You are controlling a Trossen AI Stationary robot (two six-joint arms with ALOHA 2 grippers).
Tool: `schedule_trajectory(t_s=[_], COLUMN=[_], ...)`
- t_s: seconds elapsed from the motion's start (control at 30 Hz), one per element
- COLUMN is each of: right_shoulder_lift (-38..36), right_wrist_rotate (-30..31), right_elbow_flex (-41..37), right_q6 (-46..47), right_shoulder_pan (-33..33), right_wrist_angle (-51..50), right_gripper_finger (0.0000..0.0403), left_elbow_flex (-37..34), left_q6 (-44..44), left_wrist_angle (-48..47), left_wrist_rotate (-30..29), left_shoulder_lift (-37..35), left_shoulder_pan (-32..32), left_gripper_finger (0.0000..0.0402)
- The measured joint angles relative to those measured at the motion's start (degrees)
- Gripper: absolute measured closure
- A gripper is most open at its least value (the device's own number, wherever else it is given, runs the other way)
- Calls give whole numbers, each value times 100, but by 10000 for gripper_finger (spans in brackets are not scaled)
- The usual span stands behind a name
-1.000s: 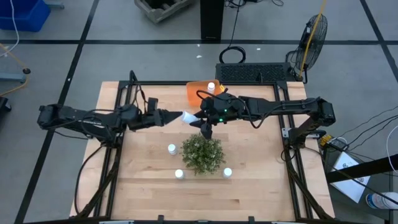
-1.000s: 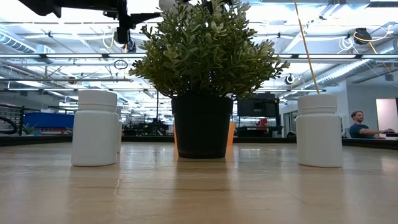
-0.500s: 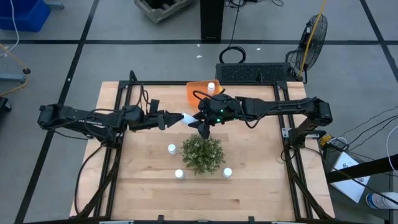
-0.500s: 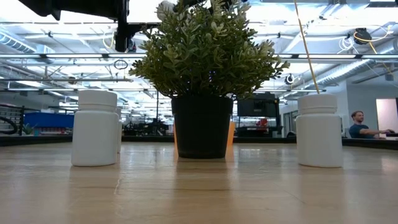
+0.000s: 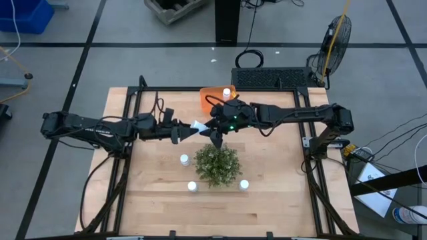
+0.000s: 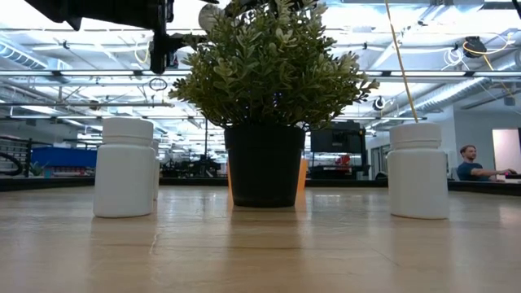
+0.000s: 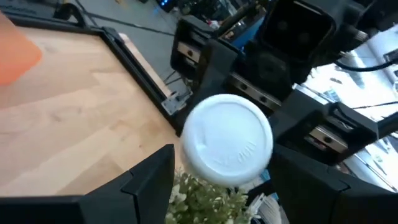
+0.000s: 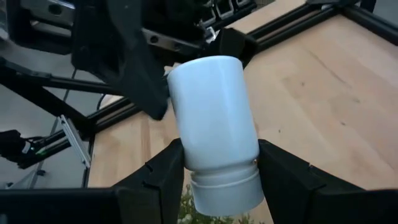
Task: Pick and place pill bottles into a basket
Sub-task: Put the white pill bottle into the orange bin
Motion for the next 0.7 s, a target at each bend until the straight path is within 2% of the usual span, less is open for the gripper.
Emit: schedule_trajectory(t_s=[0.1,0.23,0.33,0.5,0.7], right_shoulder_lift=[-3,-3,-1,1,-6], right_wrist_rotate=[-107,-151,-248,-238,-372], right_elbow_flex=[0,0,-7,-7,0], right_q6=[76,87,101,136,134], right_shoulder_pan=[-33,-45,-56,-66,-152], right_wrist_angle=[10,35,-42,-58,-69], right_gripper_finger=[236,236,236,236,236], left_elbow_flex=[0,0,0,0,0], left_q6=[-62,-91,-113,-202,-258], left_wrist_angle=[-18,-16,-7,-16,152], left_wrist_rotate=[-115,36,127,264,262], left_shoulder_lift=[9,35,98,94,98], left_shoulder_pan=[33,115,147,246,318], left_gripper_finger=[147,152,173,233,238])
